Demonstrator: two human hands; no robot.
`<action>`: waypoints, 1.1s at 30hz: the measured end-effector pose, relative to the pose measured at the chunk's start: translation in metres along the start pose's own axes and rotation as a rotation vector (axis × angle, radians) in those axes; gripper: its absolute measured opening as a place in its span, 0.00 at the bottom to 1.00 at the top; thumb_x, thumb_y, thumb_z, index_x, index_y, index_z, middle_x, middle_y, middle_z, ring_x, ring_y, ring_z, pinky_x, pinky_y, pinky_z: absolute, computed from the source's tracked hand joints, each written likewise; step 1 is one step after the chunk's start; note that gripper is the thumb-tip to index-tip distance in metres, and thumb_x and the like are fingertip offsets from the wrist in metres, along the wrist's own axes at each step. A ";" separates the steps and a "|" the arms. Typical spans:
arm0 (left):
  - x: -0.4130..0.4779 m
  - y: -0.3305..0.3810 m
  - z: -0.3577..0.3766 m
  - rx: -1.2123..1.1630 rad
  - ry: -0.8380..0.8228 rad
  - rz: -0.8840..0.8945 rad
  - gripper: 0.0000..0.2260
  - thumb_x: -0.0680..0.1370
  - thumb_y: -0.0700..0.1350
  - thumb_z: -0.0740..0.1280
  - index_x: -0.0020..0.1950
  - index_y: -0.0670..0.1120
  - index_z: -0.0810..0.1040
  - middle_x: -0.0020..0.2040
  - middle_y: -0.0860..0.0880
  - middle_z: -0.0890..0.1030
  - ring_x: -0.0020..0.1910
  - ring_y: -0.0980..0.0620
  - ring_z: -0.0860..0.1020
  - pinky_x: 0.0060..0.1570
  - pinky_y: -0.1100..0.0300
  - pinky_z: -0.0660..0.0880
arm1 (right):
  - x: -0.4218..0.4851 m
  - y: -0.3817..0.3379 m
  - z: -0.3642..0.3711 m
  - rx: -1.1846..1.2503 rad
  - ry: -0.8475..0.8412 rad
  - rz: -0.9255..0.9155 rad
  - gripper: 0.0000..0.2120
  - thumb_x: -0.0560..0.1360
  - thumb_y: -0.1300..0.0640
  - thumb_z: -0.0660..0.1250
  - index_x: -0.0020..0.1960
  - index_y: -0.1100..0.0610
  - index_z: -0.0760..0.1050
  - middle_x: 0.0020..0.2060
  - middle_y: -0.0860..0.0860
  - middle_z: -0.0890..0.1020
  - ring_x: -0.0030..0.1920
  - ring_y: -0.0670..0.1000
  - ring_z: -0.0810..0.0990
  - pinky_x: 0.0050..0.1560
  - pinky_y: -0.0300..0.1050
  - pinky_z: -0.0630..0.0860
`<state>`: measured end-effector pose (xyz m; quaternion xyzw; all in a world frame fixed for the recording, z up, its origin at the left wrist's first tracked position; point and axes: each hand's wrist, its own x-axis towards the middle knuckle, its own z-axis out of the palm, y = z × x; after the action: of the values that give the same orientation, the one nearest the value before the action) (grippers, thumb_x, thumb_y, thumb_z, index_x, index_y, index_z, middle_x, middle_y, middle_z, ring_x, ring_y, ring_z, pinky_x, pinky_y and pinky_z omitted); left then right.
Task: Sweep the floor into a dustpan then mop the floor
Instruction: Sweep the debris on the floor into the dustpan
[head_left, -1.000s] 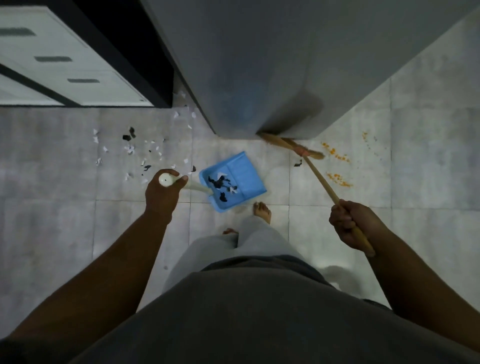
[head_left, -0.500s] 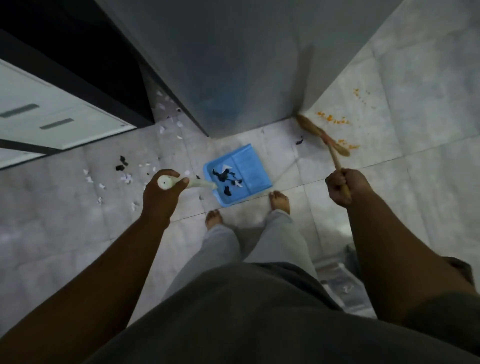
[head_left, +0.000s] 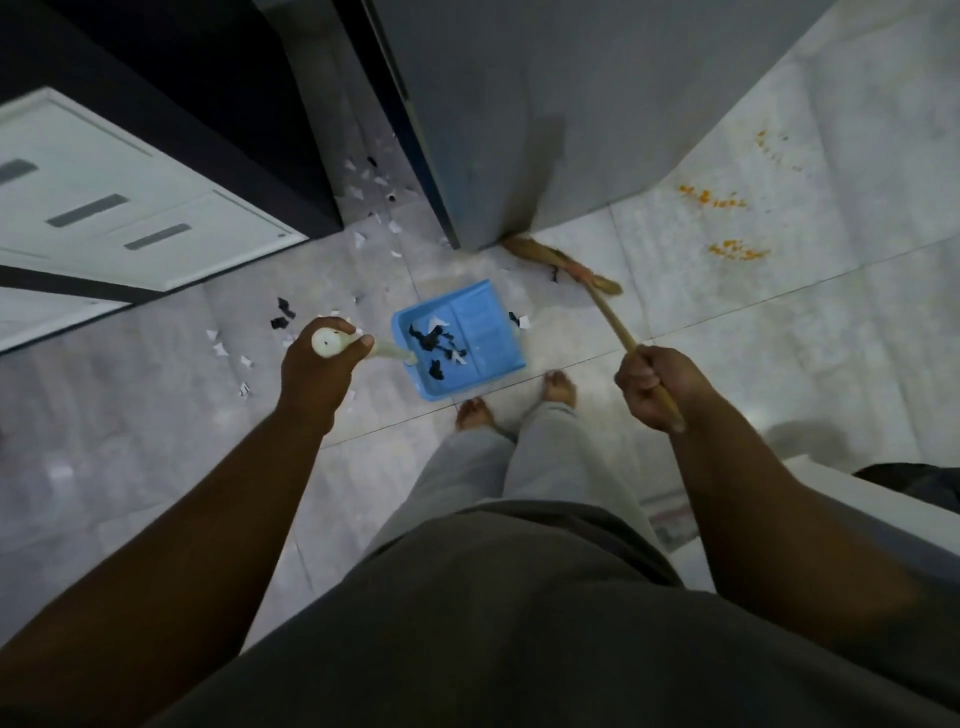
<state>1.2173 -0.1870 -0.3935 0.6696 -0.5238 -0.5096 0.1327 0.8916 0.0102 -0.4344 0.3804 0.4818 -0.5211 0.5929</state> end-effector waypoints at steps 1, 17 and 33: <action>0.000 -0.001 -0.001 0.006 0.007 0.000 0.11 0.72 0.42 0.76 0.42 0.57 0.78 0.44 0.56 0.82 0.49 0.50 0.79 0.59 0.42 0.77 | -0.005 -0.003 -0.012 0.000 -0.002 0.001 0.10 0.83 0.58 0.51 0.44 0.58 0.64 0.23 0.48 0.66 0.19 0.42 0.61 0.15 0.31 0.57; -0.022 -0.016 -0.009 -0.056 0.013 -0.024 0.10 0.75 0.37 0.72 0.55 0.39 0.77 0.50 0.41 0.78 0.48 0.44 0.75 0.52 0.46 0.73 | 0.059 -0.045 0.023 0.197 0.022 0.001 0.16 0.83 0.60 0.48 0.37 0.57 0.61 0.20 0.50 0.65 0.16 0.44 0.63 0.16 0.31 0.58; -0.022 -0.065 -0.077 0.058 0.000 -0.031 0.09 0.75 0.42 0.74 0.52 0.45 0.78 0.47 0.44 0.80 0.45 0.46 0.76 0.54 0.41 0.76 | -0.018 0.045 0.000 -0.151 -0.012 0.099 0.17 0.83 0.54 0.52 0.36 0.55 0.63 0.21 0.47 0.64 0.17 0.42 0.61 0.15 0.30 0.56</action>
<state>1.3186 -0.1689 -0.3938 0.6813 -0.5279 -0.4961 0.1052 0.9360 0.0224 -0.4189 0.3546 0.4968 -0.4557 0.6479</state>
